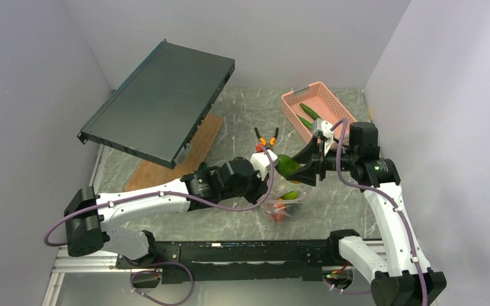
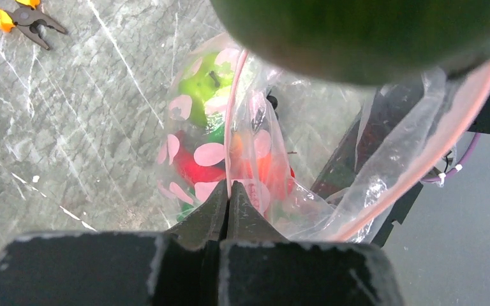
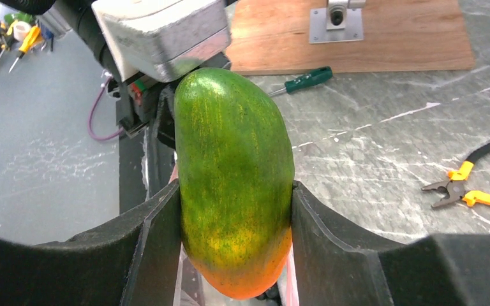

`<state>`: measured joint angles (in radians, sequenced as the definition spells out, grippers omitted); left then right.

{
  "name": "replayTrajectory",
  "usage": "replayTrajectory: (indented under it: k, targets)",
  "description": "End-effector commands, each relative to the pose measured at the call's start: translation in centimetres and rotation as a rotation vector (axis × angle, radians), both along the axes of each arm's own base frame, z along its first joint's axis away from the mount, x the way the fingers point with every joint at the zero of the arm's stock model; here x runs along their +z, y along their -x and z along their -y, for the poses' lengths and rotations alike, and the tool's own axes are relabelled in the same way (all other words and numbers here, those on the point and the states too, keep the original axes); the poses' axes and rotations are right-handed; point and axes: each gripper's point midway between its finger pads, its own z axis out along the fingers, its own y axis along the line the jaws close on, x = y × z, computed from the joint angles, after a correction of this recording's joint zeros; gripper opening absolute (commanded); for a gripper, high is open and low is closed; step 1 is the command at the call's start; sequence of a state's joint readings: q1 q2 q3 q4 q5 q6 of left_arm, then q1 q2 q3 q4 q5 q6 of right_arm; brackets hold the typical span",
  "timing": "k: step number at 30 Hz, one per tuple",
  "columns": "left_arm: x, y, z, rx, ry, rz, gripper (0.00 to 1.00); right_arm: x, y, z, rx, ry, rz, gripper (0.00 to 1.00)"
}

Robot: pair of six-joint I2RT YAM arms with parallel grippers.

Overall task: Open the zip-top bag and remove the fake food
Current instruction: Pick up the fake fruit from the zipper food storage bag.

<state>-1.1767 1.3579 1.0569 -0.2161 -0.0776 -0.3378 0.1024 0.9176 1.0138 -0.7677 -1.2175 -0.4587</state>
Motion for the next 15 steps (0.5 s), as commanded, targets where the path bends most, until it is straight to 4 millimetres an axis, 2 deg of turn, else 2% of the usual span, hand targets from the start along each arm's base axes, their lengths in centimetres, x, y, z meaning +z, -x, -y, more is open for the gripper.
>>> replayTrajectory:
  k: [1,15]
  targets:
    - [1.1,0.1,-0.2,0.013,0.044,0.012,0.0,2.1,-1.3,0.3,-0.034,-0.038,0.028,0.0]
    - [0.6,0.2,-0.3,0.014,0.045,0.003,0.0,4.1,-2.7,0.8,-0.082,-0.127,-0.032,0.0]
